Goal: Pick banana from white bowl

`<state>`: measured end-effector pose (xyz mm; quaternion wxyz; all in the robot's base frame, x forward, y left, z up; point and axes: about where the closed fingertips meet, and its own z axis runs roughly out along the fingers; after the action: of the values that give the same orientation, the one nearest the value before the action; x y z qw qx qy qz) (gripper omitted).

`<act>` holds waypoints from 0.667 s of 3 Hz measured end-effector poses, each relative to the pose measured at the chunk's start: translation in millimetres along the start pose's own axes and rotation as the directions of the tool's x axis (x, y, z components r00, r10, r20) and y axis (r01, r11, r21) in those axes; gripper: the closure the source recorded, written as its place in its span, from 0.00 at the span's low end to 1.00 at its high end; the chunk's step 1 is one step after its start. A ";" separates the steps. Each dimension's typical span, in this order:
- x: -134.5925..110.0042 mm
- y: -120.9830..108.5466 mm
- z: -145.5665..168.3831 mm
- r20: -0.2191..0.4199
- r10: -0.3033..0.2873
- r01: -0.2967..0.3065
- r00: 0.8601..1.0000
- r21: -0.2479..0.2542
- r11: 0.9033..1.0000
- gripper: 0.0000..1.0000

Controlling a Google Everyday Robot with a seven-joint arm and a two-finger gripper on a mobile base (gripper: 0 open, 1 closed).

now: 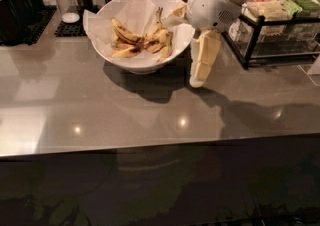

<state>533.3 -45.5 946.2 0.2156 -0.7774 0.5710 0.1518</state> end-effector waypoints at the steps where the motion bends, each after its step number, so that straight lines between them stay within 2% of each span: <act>1: 0.1 0.0 -0.1 0.000 0.000 0.000 1.000 0.000 1.000 0.00; 2: 1.3 -27.7 7.1 0.026 -0.032 0.033 0.999 -0.009 0.999 0.00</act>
Offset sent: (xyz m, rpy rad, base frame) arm 0.0900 0.0267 -0.0079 0.0598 0.0206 0.1504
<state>560.2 -35.9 944.0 0.2217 -0.7856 0.5547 0.1613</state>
